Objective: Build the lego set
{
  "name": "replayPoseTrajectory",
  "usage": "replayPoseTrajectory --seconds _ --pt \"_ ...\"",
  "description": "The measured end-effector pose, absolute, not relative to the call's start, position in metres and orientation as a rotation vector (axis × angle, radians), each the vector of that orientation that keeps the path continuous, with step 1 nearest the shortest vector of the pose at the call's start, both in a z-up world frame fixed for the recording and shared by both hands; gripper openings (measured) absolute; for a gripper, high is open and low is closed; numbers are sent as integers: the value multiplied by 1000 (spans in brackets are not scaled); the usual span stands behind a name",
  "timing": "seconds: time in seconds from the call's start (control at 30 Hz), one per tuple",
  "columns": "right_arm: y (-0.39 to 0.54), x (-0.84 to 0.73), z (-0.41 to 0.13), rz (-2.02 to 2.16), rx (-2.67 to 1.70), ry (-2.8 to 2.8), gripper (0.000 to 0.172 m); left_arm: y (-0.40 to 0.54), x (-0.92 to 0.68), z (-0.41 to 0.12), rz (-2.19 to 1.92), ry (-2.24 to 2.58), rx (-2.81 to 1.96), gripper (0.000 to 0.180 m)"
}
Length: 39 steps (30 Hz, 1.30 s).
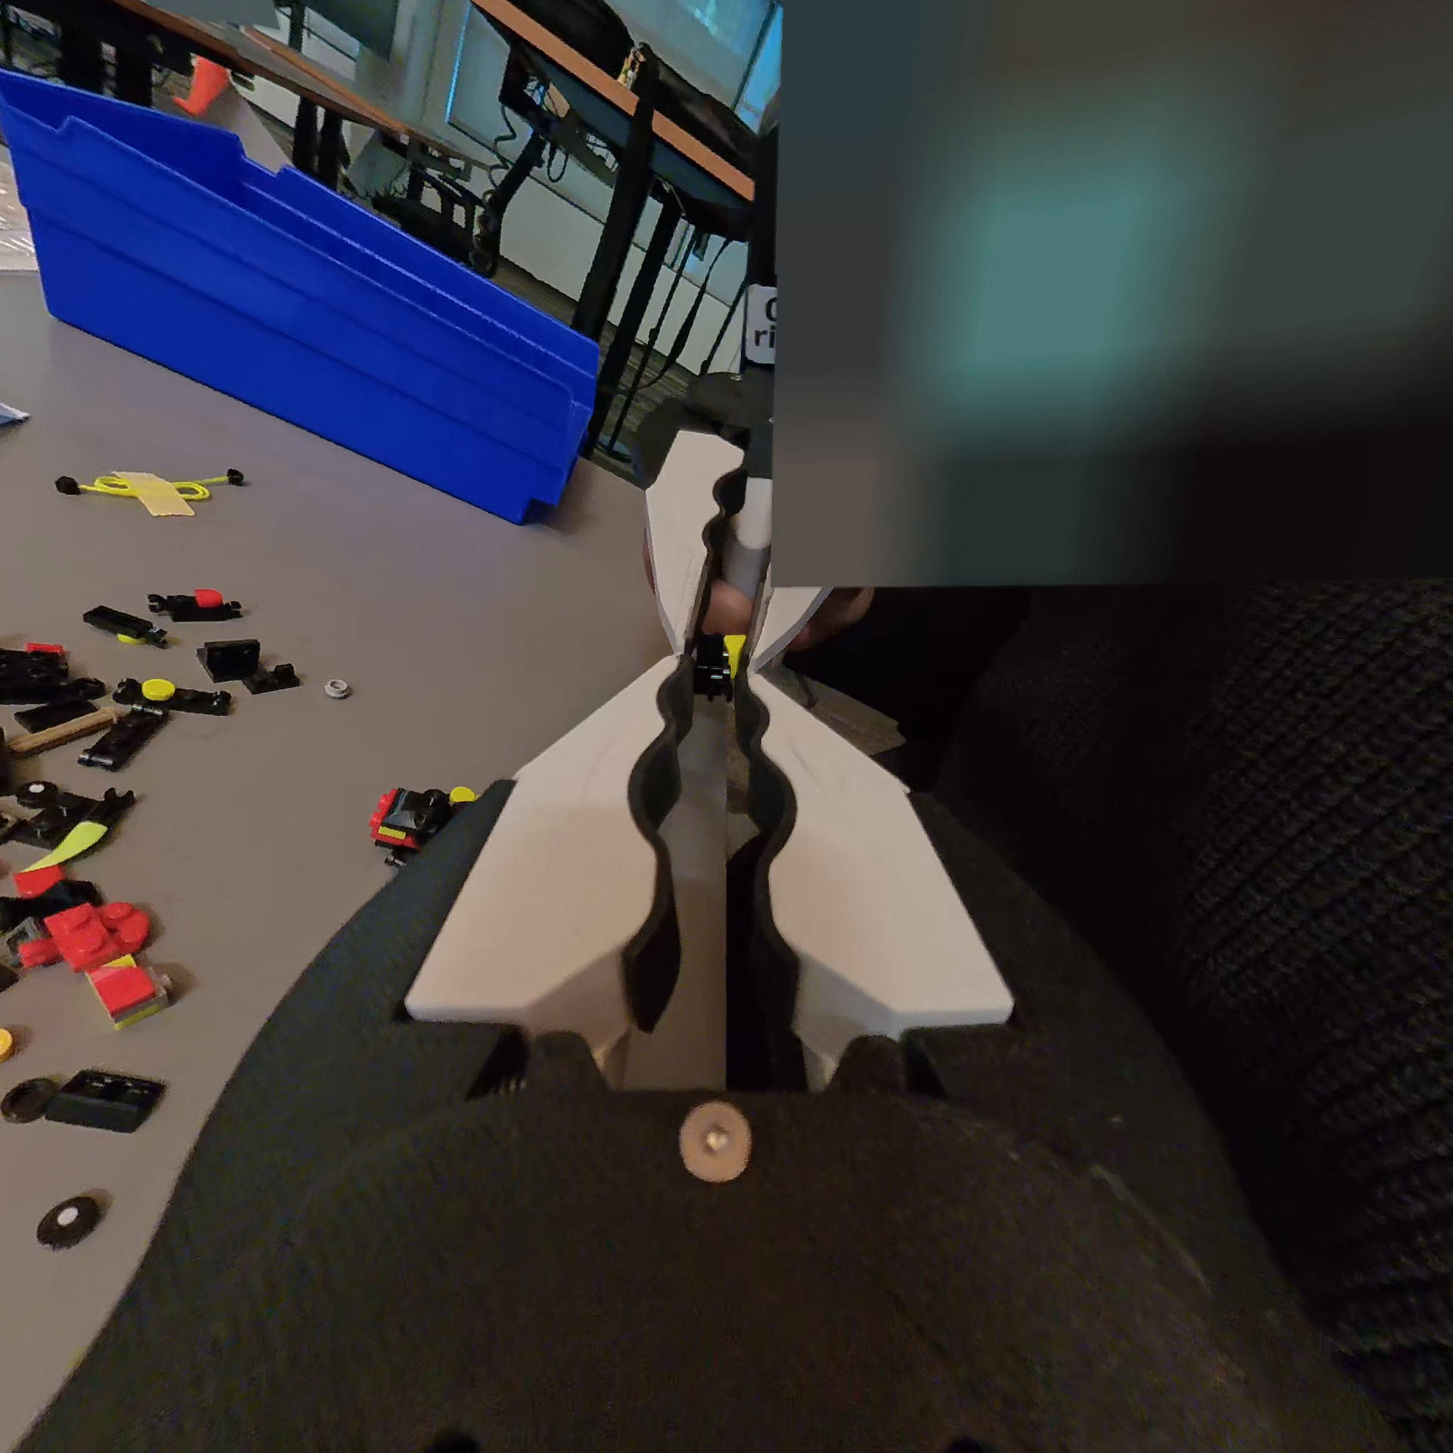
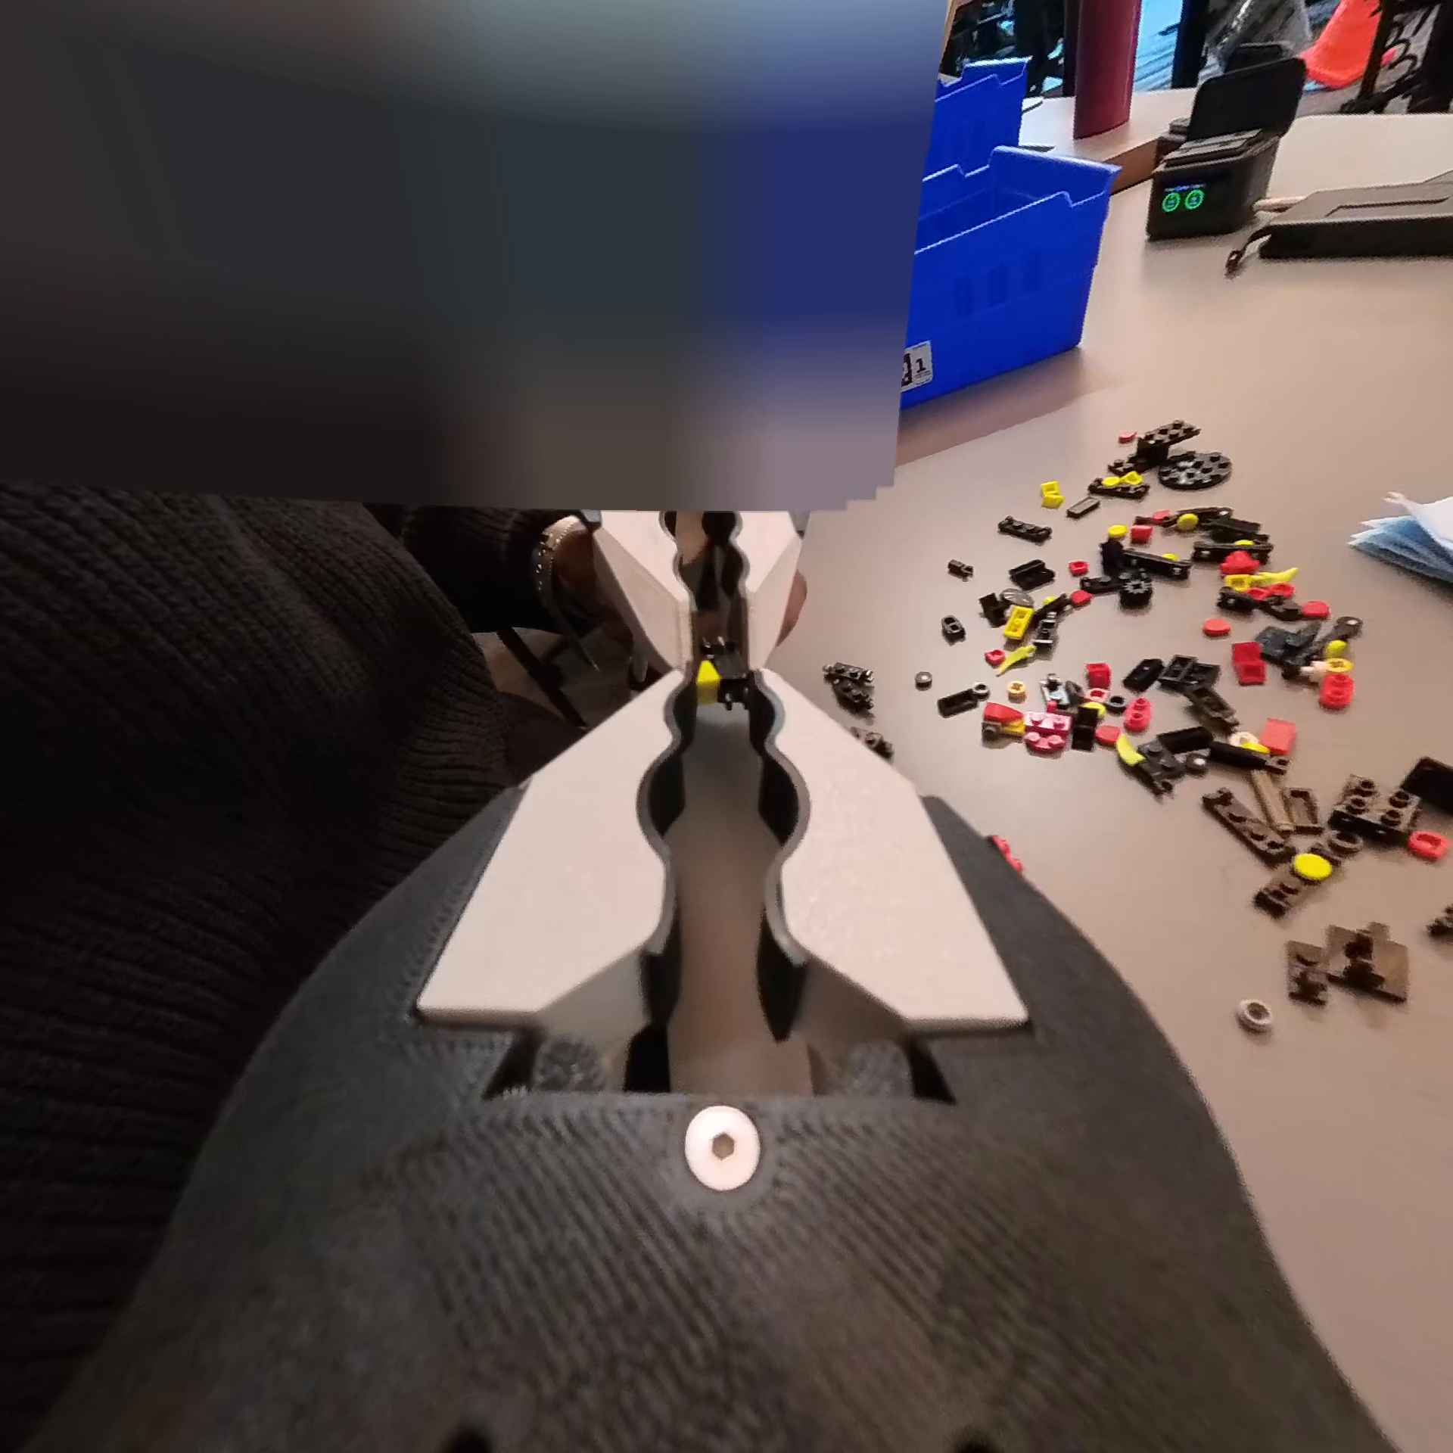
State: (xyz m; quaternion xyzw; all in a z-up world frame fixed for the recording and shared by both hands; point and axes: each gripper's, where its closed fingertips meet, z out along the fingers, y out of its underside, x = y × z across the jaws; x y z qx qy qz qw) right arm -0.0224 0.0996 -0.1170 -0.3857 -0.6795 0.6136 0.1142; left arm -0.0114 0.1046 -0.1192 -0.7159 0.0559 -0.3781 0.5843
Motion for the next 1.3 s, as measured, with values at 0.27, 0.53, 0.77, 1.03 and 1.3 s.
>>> replayPoseTrajectory --seconds 0.27,0.53,0.77,1.03,1.3 --pt "100 -24 -116 1696 -1068 -1987 11 106 -13 -118 -889 91 -1678 6" --pt "102 -26 -119 1661 -1108 -1980 11 108 -15 -121 -746 116 -1730 5" --pt "102 -26 -119 1639 -1090 -1991 11 109 -14 -123 -727 132 -1735 5" --pt "104 -28 -107 1672 -1050 -1908 22 106 -15 -111 -753 145 -1654 5" --pt "93 -18 -104 1962 -1091 -1935 17 101 -8 -104 -838 156 -1617 5"
